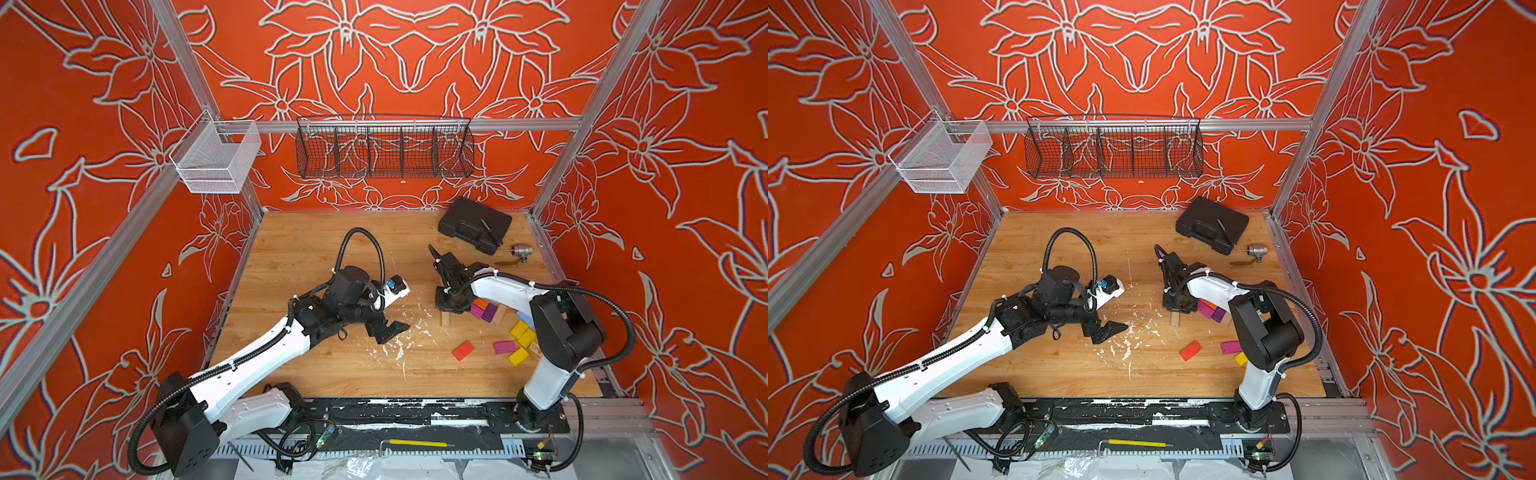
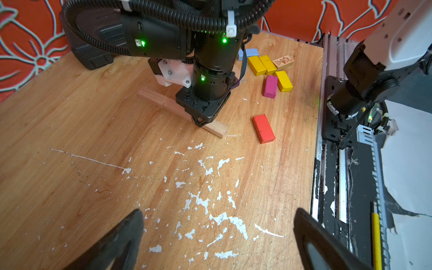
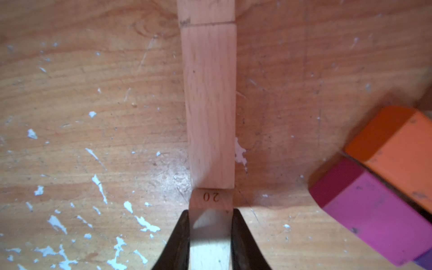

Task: Assemble the letter k with building blocks
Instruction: Assemble the building block at the center of the board.

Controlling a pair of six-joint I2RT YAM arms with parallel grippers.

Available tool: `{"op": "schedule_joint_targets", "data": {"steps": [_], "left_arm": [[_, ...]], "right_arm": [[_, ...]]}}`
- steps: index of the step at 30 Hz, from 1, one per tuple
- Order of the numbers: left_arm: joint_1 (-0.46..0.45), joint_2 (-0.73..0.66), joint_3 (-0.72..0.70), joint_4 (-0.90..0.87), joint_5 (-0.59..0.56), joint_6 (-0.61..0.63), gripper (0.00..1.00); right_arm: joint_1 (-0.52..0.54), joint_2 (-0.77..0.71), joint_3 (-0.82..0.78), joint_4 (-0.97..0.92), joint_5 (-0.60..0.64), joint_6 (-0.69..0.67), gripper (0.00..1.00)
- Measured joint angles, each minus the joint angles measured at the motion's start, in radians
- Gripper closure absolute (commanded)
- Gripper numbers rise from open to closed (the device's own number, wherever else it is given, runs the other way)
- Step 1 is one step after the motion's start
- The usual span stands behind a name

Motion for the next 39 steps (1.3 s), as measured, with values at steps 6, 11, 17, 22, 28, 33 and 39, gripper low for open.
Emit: {"op": "schedule_joint_targets", "data": {"steps": [6, 11, 17, 22, 28, 33, 39], "left_arm": [[0.0, 0.0, 0.0, 0.0, 0.0, 0.0, 0.03], [0.0, 0.003, 0.0, 0.0, 0.0, 0.0, 0.03], [0.0, 0.005, 0.0, 0.0, -0.001, 0.0, 0.03], [0.0, 0.005, 0.0, 0.0, -0.001, 0.0, 0.03], [0.0, 0.021, 0.004, -0.014, 0.014, 0.005, 0.03], [0.0, 0.054, 0.029, -0.06, -0.012, 0.015, 0.03], [0.0, 0.08, 0.054, -0.085, -0.035, 0.014, 0.03]], "right_arm": [[0.0, 0.008, 0.002, -0.001, 0.0, -0.001, 0.72], [0.0, 0.009, 0.004, -0.003, 0.0, -0.003, 0.66], [0.0, 0.008, 0.005, -0.01, -0.001, -0.002, 0.57], [0.0, -0.02, -0.003, -0.012, -0.006, 0.0, 0.56], [0.002, -0.05, -0.025, -0.015, -0.009, 0.0, 0.61], [0.003, -0.05, -0.034, -0.014, -0.01, -0.001, 0.65], [0.004, -0.047, -0.034, -0.014, -0.01, -0.001, 0.67]]}}
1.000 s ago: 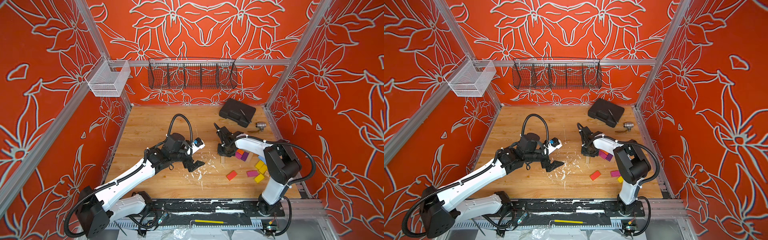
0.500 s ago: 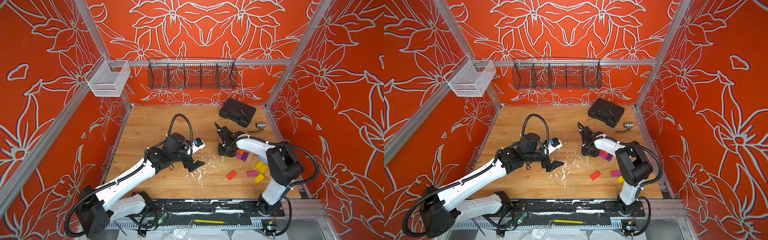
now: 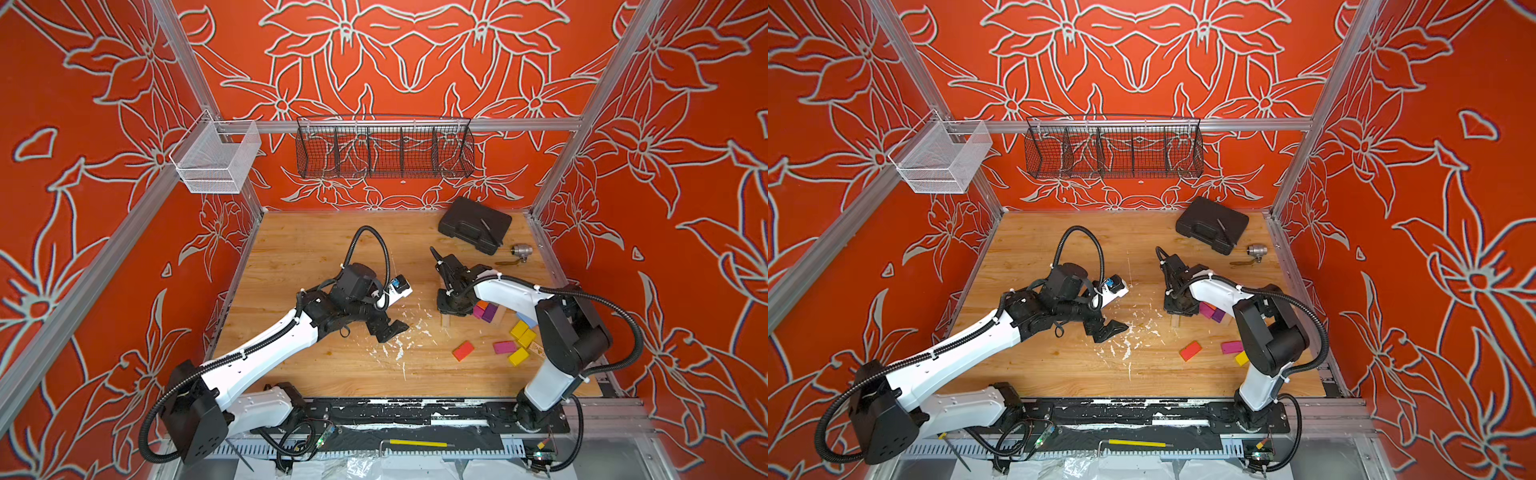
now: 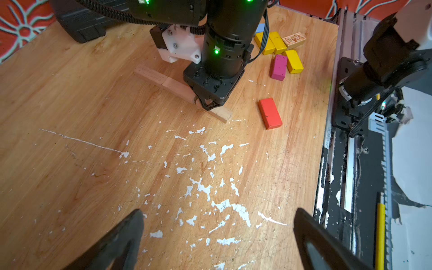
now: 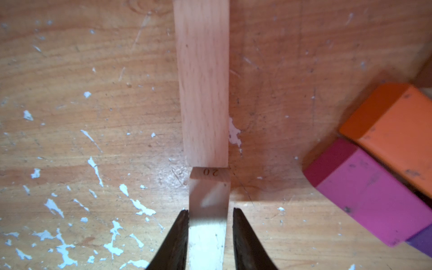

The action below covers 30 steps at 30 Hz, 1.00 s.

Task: Assemble the letter k with building blocks
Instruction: Assemble the building block at the center of the board.

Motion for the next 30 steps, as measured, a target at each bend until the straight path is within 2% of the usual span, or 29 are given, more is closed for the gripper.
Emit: {"op": "schedule_joint_targets", "data": {"steps": [10, 30], "left_arm": [[0.0, 0.003, 0.001, -0.005, 0.0, 0.0, 0.03], [0.0, 0.003, 0.001, -0.005, 0.0, 0.0, 0.03]], "right_arm": [[0.0, 0.017, 0.0, -0.001, 0.0, -0.003, 0.72], [0.0, 0.029, 0.016, -0.01, 0.001, -0.007, 0.73]]}}
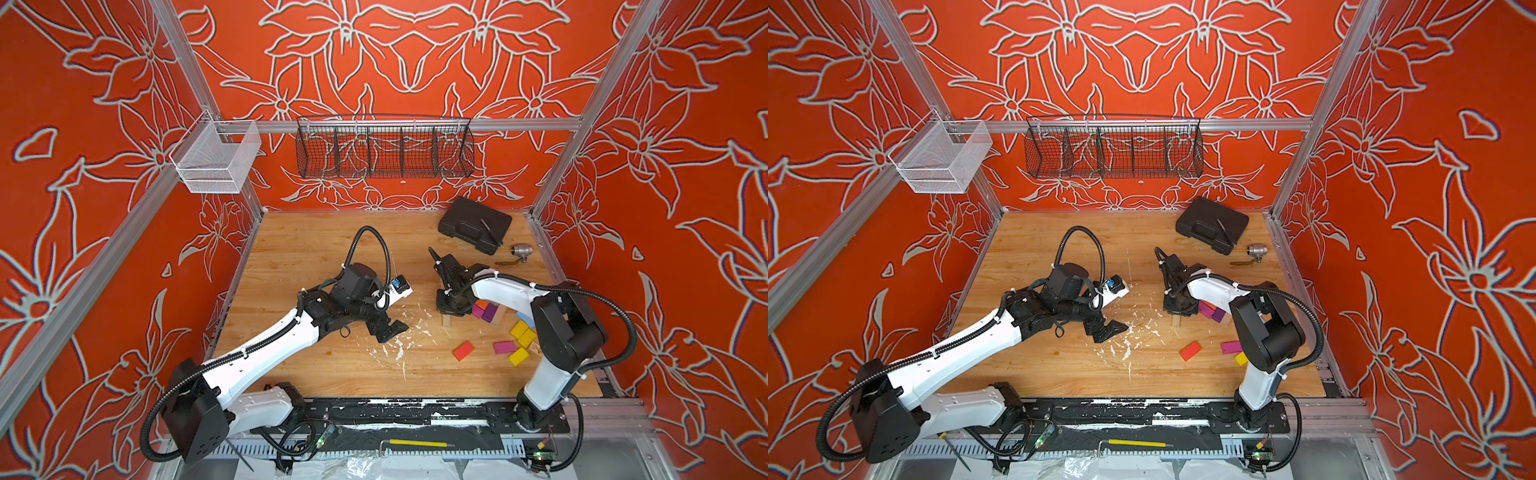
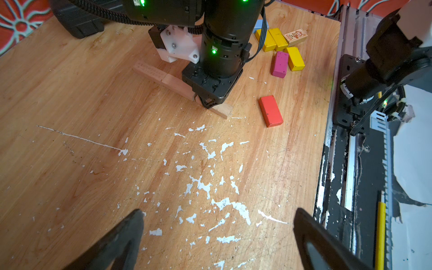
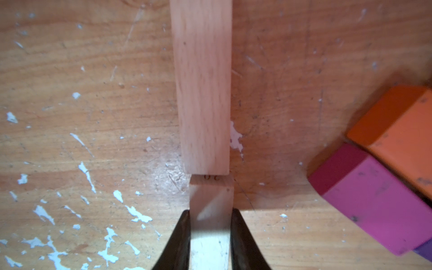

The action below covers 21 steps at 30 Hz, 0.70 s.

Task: Assemble the letter k with building blocks
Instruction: Assemble the building block at the center of the board.

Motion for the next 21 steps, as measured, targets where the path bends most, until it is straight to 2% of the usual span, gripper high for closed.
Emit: {"op": "schedule_joint_targets", "data": {"steps": [21], "left_arm": [[0.0, 0.0, 0.0, 0.0, 0.0, 0.0, 0.03]], "right_arm": [[0.0, 0.011, 0.014, -0.007, 0.011, -0.003, 0.73]]}}
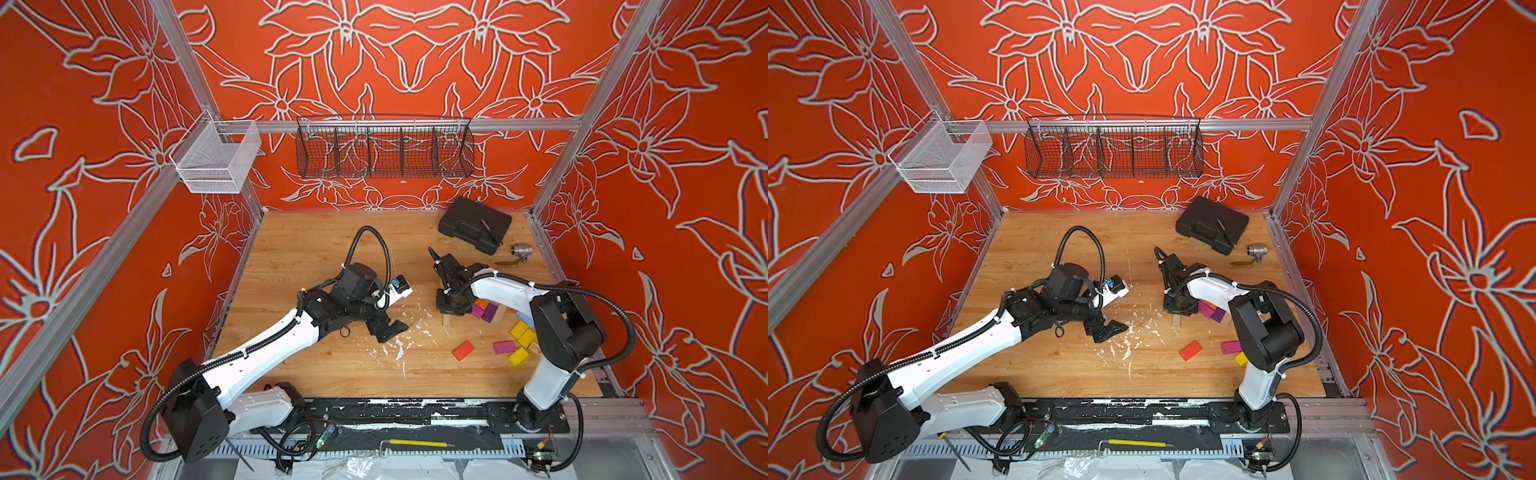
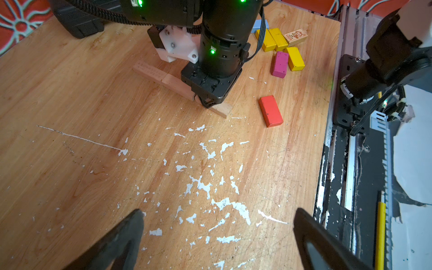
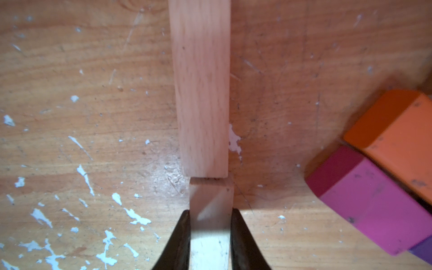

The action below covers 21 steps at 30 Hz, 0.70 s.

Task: Assemble the letter k with building blocks
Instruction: Assemble the building block at the center of the board.

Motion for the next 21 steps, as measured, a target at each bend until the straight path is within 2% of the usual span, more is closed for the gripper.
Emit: {"op": "schedule_joint_targets", "data": {"steps": [11, 21], "left_arm": [[0.0, 0.0, 0.0, 0.0, 0.0, 0.0, 0.03], [0.0, 0.0, 0.0, 0.001, 0.0, 0.0, 0.03]], "right_arm": [[0.0, 0.013, 0.016, -0.003, 0.0, -0.005, 0.72], [0.0, 0.018, 0.017, -0.006, 0.008, -0.011, 0.6]]}}
